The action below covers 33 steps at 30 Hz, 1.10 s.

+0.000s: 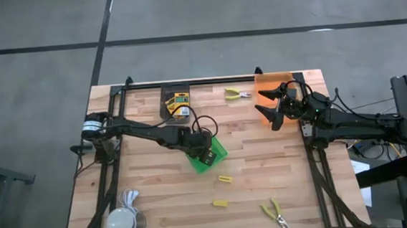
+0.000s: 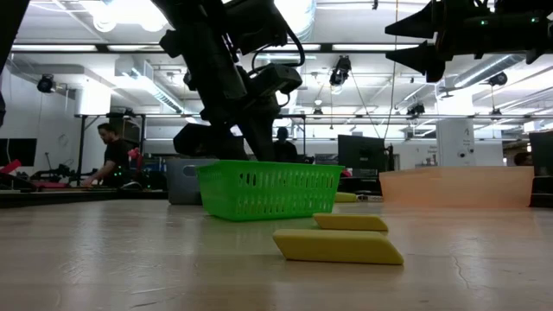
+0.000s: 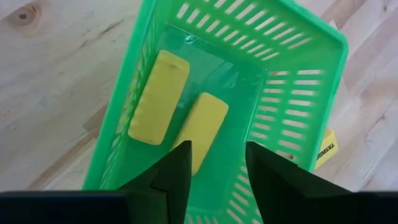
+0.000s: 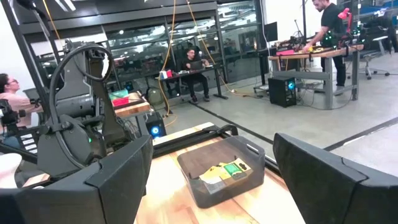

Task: Pick & Place School Supplies
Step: Put the yellow eraser into the green bin

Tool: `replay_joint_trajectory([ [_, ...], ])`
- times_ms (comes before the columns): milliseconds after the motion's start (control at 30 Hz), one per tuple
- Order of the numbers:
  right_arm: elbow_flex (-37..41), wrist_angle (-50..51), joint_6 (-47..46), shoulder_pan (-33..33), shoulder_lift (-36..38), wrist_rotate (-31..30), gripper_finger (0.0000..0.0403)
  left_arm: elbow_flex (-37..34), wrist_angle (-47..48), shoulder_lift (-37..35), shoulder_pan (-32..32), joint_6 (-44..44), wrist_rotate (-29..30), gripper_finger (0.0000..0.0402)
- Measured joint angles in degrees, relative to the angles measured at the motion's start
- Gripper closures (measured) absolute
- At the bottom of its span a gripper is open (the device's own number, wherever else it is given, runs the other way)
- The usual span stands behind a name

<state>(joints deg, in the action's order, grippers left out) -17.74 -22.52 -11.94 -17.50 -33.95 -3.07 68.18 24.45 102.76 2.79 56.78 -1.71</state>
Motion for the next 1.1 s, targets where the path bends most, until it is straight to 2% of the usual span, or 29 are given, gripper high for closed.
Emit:
replay_joint_trajectory([
  [200,0.00,0.00,0.00,-0.02,0.02,0.00,0.0076,1.65,0.25,-0.83,0.00,-3.31,1.22,0.0246],
  [500,0.00,0.00,0.00,-0.01,0.00,0.01,0.0076,6.62,0.42,-9.24,0.91,-15.87,16.40,0.0246],
  [733,-0.01,0.02,0.00,-0.02,0.00,-0.01,0.0076,8.02,-0.38,-11.35,2.29,-23.15,16.96,0.0246],
  [967,0.00,0.00,0.00,-0.01,0.02,0.00,0.0076,6.43,-1.49,-10.95,6.78,-23.24,18.13,0.0245],
  [1100,0.00,0.01,0.00,-0.02,0.01,0.00,0.0076,5.25,-5.36,-10.97,11.81,-28.15,25.59,0.0245],
])
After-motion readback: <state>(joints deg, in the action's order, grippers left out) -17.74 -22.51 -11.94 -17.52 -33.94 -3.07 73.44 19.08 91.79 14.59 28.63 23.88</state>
